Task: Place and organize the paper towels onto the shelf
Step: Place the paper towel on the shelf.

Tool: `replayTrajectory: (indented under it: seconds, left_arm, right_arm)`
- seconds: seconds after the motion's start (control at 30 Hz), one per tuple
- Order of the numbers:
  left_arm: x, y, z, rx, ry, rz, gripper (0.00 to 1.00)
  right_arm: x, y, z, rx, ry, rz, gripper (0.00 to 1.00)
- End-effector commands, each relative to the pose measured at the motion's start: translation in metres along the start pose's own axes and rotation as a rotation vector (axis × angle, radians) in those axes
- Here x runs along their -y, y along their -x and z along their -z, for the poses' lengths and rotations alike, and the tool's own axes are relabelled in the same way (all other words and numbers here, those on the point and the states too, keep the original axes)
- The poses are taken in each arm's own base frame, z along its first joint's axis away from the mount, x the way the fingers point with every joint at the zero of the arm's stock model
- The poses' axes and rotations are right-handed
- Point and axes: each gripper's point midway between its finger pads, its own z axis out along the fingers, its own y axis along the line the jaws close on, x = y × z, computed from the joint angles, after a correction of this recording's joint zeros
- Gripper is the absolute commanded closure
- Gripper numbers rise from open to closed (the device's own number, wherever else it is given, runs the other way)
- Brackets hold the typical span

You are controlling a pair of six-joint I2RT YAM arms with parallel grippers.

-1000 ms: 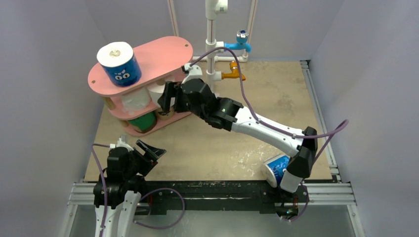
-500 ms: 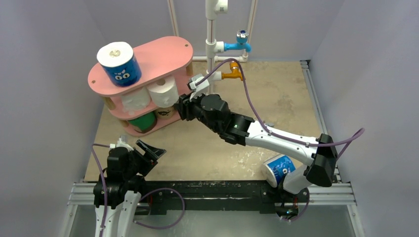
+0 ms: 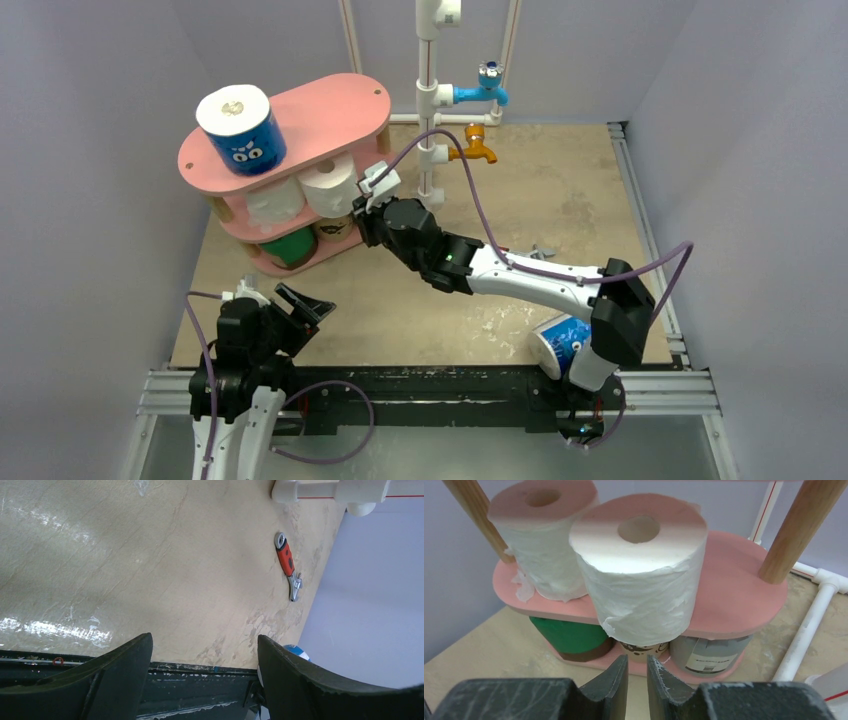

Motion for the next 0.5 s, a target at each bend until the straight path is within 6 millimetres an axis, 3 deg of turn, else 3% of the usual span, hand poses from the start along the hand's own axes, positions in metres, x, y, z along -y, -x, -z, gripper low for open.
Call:
replayTrajectory:
  seconds: [0.0,0.17,0.47]
  left_arm:
    - [-0.02,-0.007,0.003,-0.02,0.086,-0.004,0.24]
    - [-0.02,-0.007,0.003,-0.024,0.084,-0.005,0.24]
    - [-0.02,-0.009,0.003,-0.03,0.083,-0.012,0.24]
  right_arm:
    - [-0.003,0.03,-0.01,0.085,-0.002,-0.008,0.81]
    - [-0.007,0.023,-0.024,0.078,0.004,-0.006,0.81]
    - [0.003,0.018,-0.044,0.079,-0.018,-0.036,0.81]
